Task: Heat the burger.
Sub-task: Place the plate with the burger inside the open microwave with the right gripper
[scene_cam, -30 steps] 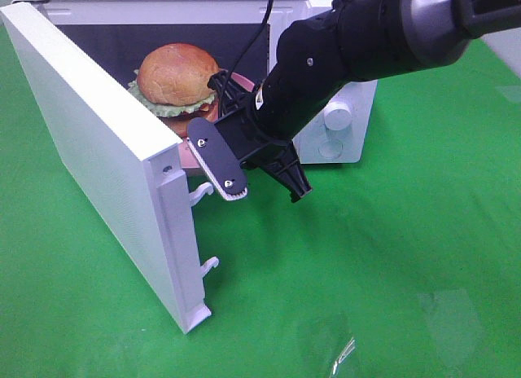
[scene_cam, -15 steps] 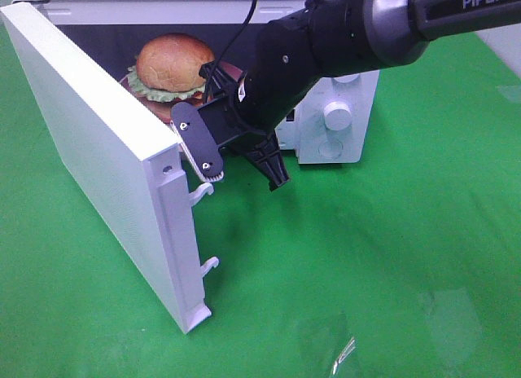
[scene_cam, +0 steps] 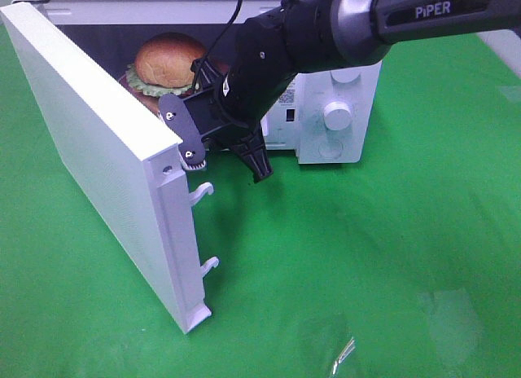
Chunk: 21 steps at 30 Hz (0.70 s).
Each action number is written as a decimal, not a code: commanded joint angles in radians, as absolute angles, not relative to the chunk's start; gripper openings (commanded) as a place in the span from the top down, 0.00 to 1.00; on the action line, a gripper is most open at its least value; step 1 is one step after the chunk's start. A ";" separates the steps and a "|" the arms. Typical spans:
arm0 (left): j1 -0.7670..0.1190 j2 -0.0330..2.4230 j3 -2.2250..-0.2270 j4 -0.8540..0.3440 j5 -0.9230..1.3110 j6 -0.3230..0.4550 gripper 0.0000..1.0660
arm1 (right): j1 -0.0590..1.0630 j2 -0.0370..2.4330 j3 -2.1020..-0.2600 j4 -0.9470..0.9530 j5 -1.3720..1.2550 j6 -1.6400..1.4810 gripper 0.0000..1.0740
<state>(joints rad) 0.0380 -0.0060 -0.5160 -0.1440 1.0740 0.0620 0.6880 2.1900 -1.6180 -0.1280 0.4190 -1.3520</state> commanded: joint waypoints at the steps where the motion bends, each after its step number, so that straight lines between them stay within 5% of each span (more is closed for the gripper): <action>1: 0.042 -0.021 -0.516 -0.152 1.071 0.058 0.06 | 0.687 2.206 -1.677 -0.147 0.384 -1.337 0.99; 21: 0.042 -0.021 -0.516 -0.150 1.071 0.058 0.06 | 0.675 2.307 -1.831 -0.202 0.401 -1.261 0.97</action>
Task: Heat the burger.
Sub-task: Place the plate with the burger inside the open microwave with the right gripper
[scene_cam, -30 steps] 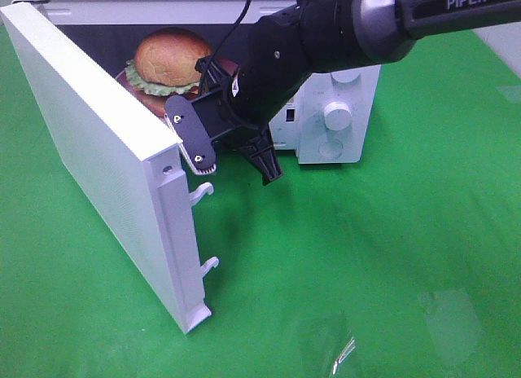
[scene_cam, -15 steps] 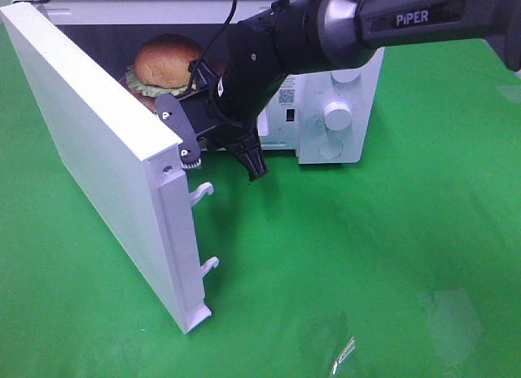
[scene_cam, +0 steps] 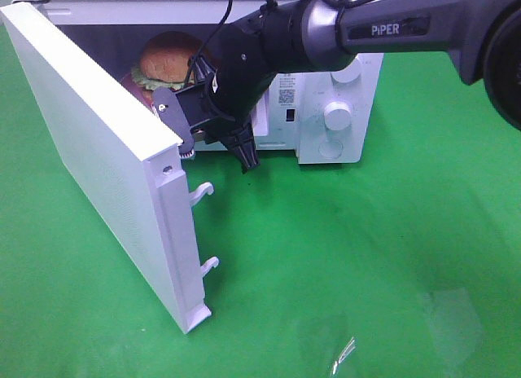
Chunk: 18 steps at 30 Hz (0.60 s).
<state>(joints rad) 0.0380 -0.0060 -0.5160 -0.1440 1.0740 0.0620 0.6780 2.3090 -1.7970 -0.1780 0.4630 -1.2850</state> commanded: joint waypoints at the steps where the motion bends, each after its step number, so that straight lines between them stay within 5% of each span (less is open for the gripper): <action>1: 0.042 -0.021 -0.516 -0.150 1.071 0.058 0.06 | 0.675 2.312 -1.839 -0.208 0.404 -1.254 0.97; 11: 0.042 -0.021 -0.516 -0.150 1.071 0.058 0.06 | 0.666 2.329 -1.864 -0.214 0.386 -1.249 0.94; 18: 0.042 -0.021 -0.516 -0.150 1.071 0.058 0.06 | 0.665 2.329 -1.864 -0.214 0.403 -1.206 0.82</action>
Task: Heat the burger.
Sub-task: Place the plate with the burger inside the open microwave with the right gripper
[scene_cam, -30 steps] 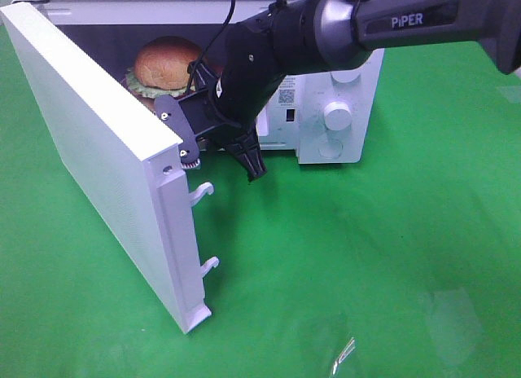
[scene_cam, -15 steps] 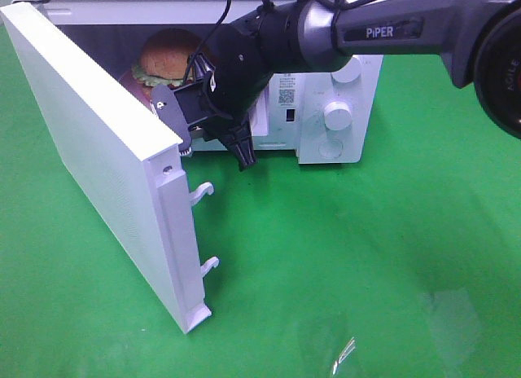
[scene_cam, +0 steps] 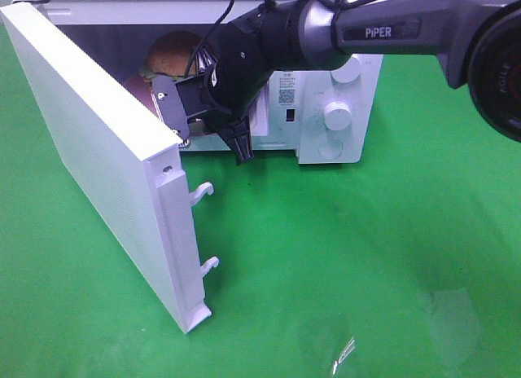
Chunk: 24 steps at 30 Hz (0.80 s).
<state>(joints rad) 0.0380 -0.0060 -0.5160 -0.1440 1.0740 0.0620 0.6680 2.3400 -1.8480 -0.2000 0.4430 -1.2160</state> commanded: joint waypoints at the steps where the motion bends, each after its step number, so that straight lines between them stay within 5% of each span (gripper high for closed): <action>1: 0.042 -0.021 -0.516 -0.150 1.071 0.058 0.06 | 0.665 2.329 -1.864 -0.214 0.403 -1.206 0.82; 5: 0.042 -0.021 -0.516 -0.150 1.071 0.058 0.06 | 0.665 2.329 -1.864 -0.209 0.428 -1.206 0.69; 19: 0.042 -0.021 -0.516 -0.150 1.071 0.058 0.06 | 0.666 2.323 -1.855 -0.176 0.453 -1.206 0.65; 24: 0.042 -0.021 -0.516 -0.150 1.071 0.058 0.06 | 0.666 2.286 -1.777 -0.169 0.416 -1.208 0.55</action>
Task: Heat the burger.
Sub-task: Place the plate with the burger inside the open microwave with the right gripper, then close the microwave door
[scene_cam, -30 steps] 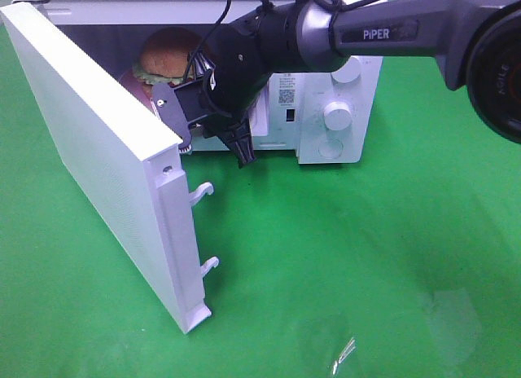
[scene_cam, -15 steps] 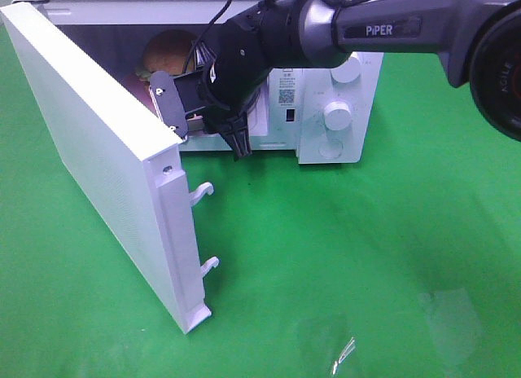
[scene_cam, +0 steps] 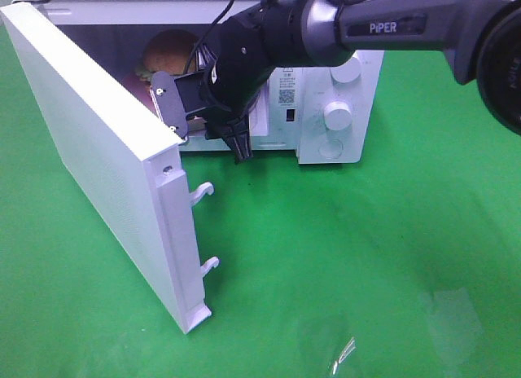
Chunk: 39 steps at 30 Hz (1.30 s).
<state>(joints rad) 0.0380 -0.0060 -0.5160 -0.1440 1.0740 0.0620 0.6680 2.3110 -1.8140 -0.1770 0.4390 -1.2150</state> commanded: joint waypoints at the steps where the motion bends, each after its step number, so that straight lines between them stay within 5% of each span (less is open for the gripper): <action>1: 0.042 -0.021 -0.516 -0.150 1.071 0.058 0.06 | 0.666 2.280 -1.759 -0.169 0.402 -1.208 0.53; 12: 0.042 -0.021 -0.516 -0.150 1.071 0.058 0.06 | 0.666 2.194 -1.623 -0.187 0.297 -1.206 0.28; 39: 0.042 -0.021 -0.516 -0.150 1.071 0.058 0.06 | 0.665 1.893 -1.233 -0.193 0.164 -1.206 0.29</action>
<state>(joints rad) 0.0380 -0.0060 -0.5160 -0.1440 1.0740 0.0620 0.6680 1.9260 -1.2600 -0.1890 0.1720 -1.2150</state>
